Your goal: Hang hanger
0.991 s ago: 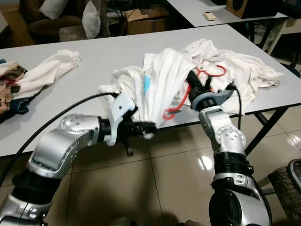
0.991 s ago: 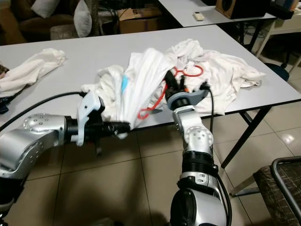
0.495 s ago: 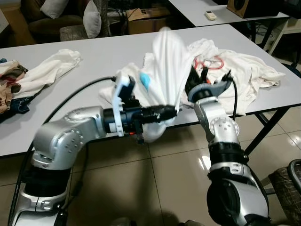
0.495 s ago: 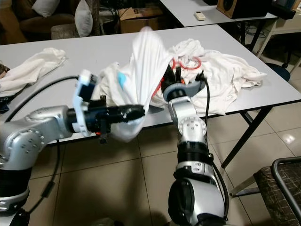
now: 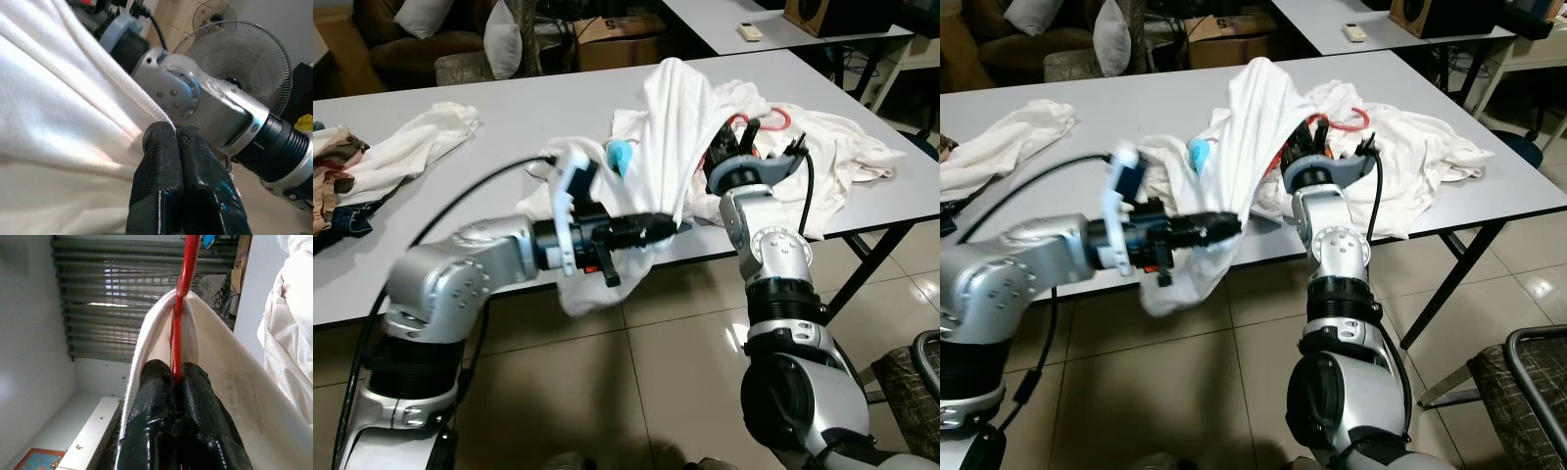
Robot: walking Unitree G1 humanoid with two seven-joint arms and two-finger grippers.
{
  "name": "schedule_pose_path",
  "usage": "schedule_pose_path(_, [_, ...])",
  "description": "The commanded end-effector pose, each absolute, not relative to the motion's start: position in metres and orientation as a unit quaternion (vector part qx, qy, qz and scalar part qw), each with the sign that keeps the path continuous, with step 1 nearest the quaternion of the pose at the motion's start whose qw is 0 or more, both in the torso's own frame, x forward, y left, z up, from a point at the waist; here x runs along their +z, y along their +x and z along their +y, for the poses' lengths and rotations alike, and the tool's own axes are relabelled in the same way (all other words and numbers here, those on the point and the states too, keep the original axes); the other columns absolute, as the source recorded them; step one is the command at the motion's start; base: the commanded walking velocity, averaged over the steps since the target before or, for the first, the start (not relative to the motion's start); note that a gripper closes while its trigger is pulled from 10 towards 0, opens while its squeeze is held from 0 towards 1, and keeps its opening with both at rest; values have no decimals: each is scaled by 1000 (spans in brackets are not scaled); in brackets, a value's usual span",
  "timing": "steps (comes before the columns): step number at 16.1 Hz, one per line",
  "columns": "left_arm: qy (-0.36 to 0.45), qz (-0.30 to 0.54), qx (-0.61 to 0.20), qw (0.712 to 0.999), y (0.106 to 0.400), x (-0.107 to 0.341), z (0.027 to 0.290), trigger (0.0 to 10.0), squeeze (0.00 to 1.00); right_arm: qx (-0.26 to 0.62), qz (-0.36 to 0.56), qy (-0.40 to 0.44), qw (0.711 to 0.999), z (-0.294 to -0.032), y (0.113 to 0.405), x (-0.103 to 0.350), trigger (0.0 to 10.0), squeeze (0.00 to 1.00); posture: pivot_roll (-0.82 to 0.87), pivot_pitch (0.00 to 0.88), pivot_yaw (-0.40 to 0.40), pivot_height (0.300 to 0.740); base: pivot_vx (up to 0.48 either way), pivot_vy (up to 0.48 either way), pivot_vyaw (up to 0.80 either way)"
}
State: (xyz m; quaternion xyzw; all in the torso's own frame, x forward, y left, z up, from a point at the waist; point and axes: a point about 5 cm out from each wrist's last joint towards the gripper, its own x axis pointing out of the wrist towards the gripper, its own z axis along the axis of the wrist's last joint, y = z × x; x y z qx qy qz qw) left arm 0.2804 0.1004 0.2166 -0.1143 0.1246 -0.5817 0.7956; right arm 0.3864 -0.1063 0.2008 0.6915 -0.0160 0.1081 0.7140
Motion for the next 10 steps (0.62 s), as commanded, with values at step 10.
schedule_pose_path(10, [-172,31,-584,793,288,269,89,0,0,170,39,532,829,-49,378,206,10000,0,-34,0,62,740,0,0,0])
